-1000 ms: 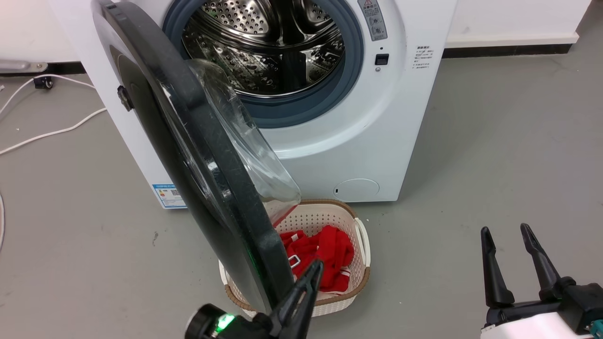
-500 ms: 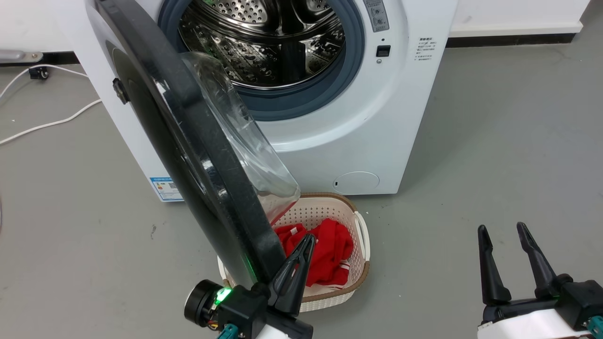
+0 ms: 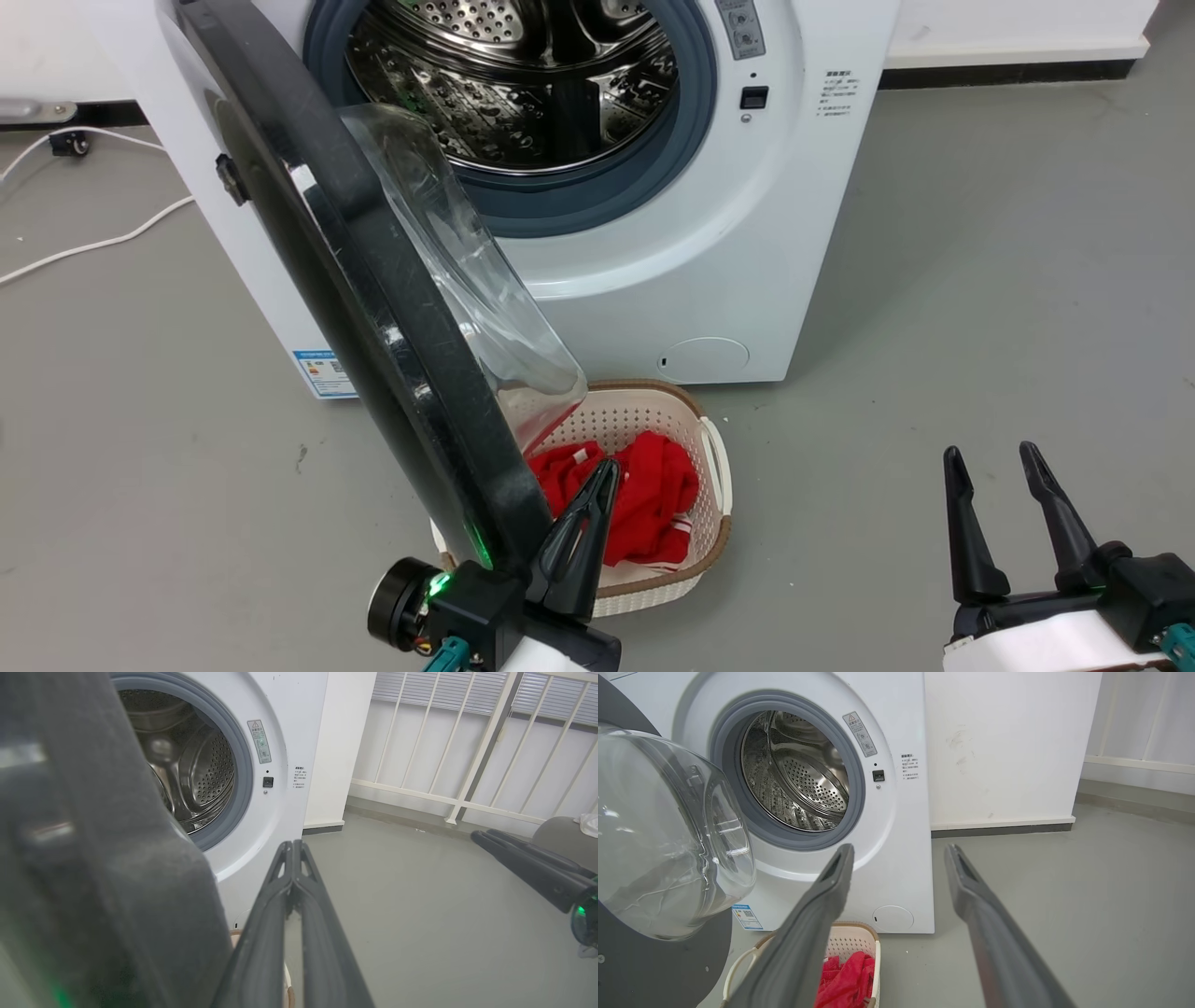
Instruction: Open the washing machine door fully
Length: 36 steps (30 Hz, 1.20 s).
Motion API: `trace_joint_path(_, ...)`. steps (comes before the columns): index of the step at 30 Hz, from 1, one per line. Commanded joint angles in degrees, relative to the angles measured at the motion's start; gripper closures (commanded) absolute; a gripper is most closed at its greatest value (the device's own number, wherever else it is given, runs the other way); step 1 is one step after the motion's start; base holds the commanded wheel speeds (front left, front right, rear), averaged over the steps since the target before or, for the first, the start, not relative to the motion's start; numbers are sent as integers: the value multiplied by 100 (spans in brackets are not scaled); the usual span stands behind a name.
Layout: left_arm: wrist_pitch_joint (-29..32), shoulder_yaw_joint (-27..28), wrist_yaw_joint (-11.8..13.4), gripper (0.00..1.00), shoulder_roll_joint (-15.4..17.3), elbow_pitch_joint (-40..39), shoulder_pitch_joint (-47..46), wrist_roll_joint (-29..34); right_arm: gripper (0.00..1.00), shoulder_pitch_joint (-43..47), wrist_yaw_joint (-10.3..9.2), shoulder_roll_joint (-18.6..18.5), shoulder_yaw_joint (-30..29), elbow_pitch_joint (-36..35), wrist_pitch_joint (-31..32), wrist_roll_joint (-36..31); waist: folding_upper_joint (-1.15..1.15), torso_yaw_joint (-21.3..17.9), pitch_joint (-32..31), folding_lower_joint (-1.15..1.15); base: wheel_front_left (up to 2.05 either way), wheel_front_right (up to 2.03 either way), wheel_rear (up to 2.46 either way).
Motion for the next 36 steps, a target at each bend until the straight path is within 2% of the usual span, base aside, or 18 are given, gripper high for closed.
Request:
trace_joint_path(1,-6,159,89,100,108,40,82,-20,0,-55,-4,20,2,12,-3,27,0,35,-9,0,0,0,0)
trace_joint_path(7,-22,140,206,100,145,-140,368,-43,0,38,-4,19,-23,-16,14,18,0,364,-41,0,0,0,0)
trace_joint_path(17,-49,166,353,100,213,-415,761,-115,0,105,-4,18,-73,-110,79,-3,0,1434,-44,0,0,0,0)
trace_joint_path(22,-73,303,452,100,296,-431,845,-167,0,124,-4,16,-20,-126,117,1,0,1840,-58,0,0,0,0)
trace_joint_path(28,-116,646,628,100,417,-391,896,-236,0,112,-4,16,17,-130,143,15,0,2030,-78,0,0,0,0)
trace_joint_path(36,-200,1381,730,100,601,-148,655,-623,0,77,-4,16,45,-131,197,11,0,1985,-25,0,0,0,0)
